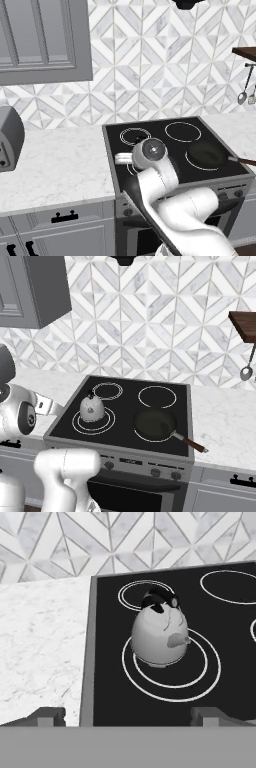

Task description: Pick the kettle from the counter and place it on a stove burner. Then turn the burner on.

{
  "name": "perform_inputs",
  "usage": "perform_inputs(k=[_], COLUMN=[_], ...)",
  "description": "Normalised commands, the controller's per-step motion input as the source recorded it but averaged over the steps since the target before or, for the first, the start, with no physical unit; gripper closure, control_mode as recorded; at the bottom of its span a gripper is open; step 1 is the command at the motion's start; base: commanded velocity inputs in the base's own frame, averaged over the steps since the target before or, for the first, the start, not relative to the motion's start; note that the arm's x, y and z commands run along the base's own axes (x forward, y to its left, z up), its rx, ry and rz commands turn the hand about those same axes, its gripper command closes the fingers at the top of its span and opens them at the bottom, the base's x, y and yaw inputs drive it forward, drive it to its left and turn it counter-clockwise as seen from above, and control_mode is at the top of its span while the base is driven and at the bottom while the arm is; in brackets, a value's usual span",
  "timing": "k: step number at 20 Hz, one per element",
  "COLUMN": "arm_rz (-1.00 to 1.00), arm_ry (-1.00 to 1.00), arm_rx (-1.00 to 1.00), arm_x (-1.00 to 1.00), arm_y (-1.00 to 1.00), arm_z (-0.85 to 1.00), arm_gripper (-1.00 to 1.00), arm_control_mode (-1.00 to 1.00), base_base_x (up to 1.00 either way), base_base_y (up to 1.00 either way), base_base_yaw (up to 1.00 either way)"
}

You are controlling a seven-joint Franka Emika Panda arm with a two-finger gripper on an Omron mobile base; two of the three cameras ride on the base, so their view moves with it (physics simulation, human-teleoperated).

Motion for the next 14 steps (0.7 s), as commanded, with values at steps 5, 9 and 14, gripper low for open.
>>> perform_inputs(k=[5,9,14], arm_rz=[-0.08,-0.03,0.0], arm_ry=[-0.27,-0.33,-0.36], arm_rx=[0.04,0.02,0.04], arm_x=[-0.1,-0.06,-0.08], arm_y=[0.03,0.06,0.0], arm_z=[-0.64,-0.66,-0.61], arm_gripper=[-1.0,-1.0,-1.0], arm_control_mode=[-1.0,-1.0,-1.0], base_base_x=[0.0,0.0,0.0], base_base_y=[0.0,0.0,0.0], base_base_yaw=[0.0,0.0,0.0])
